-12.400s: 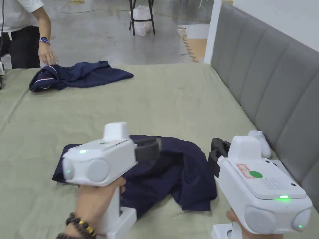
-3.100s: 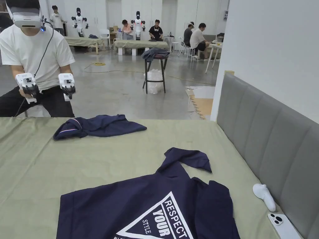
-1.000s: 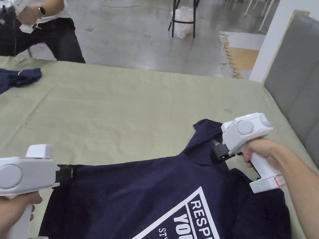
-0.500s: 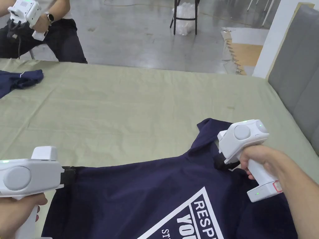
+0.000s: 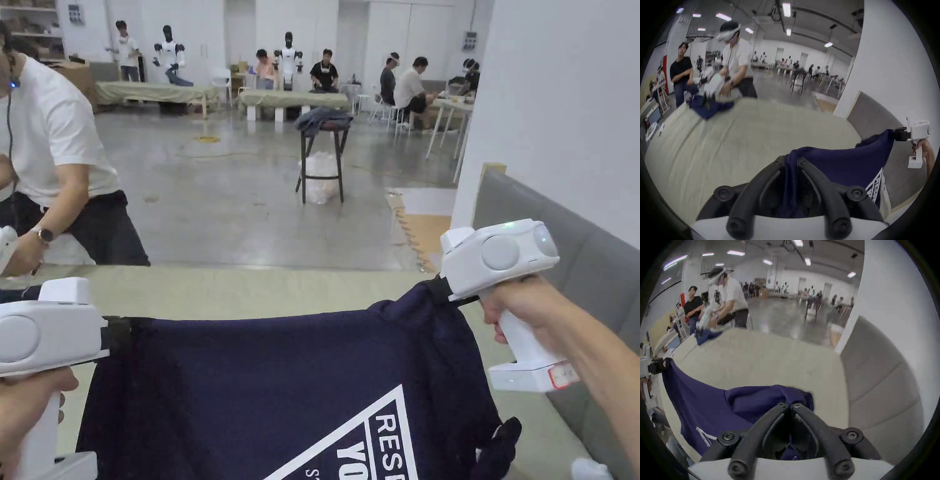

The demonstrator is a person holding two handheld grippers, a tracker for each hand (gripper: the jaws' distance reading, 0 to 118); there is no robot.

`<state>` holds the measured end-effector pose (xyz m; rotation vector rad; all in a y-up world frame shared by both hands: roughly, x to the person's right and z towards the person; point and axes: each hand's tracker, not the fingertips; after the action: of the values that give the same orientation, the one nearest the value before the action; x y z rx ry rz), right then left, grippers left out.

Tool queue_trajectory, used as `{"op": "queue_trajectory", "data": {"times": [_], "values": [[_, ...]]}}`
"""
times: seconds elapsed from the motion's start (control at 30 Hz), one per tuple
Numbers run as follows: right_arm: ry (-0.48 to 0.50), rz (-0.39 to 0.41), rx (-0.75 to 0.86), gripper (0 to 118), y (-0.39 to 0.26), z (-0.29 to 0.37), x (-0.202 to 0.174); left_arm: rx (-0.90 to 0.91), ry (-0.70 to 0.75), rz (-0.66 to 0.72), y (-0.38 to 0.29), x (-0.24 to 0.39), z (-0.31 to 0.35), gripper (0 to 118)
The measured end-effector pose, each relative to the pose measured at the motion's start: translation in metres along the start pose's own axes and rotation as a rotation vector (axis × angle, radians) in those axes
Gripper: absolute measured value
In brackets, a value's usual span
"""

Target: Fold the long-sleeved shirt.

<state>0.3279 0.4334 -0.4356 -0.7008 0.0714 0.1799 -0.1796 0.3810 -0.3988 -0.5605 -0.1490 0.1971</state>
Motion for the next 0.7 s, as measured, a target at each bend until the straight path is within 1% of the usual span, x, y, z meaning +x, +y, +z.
{"op": "queue_trajectory", "data": {"times": [0.07,0.13,0.17,0.23,0.3,0.4,0.47,0.5,0.53,0.57,0.6,0.63,0.7], "values": [[-0.011,-0.031,0.075,0,0.031,0.039,0.008,0.062,-0.006,-0.011,0.043,0.013,0.007,15],[-0.043,-0.058,0.143,0,0.068,0.067,0.020,0.123,-0.028,-0.022,0.091,0.025,0.012,15],[-0.060,-0.058,0.181,0,0.086,0.082,0.023,0.135,-0.028,-0.008,0.117,0.031,0.016,15],[-0.094,-0.053,0.249,0,0.125,0.108,0.031,0.179,-0.022,-0.041,0.168,0.047,0.021,15],[-0.137,-0.058,0.324,0,0.168,0.131,0.039,0.265,-0.011,-0.066,0.219,0.065,0.032,15],[-0.213,-0.087,0.460,0,0.226,0.169,0.045,0.365,-0.012,-0.052,0.286,0.086,0.046,15],[-0.250,-0.101,0.538,0,0.255,0.185,0.047,0.413,-0.013,-0.027,0.318,0.096,0.054,15],[-0.274,-0.076,0.558,0,0.269,0.192,0.045,0.406,-0.013,-0.018,0.331,0.100,0.056,15],[-0.322,-0.045,0.555,0,0.277,0.196,0.043,0.398,-0.004,-0.023,0.340,0.104,0.058,15],[-0.344,-0.018,0.547,0,0.284,0.197,0.042,0.399,0.005,-0.026,0.346,0.107,0.059,15],[-0.353,-0.011,0.562,0,0.288,0.197,0.042,0.400,0.016,-0.033,0.350,0.110,0.057,15],[-0.339,-0.026,0.560,0,0.290,0.196,0.042,0.418,0.024,-0.036,0.352,0.112,0.057,15],[-0.321,-0.093,0.575,0,0.290,0.187,0.049,0.439,0.024,-0.017,0.353,0.111,0.054,15]]}}
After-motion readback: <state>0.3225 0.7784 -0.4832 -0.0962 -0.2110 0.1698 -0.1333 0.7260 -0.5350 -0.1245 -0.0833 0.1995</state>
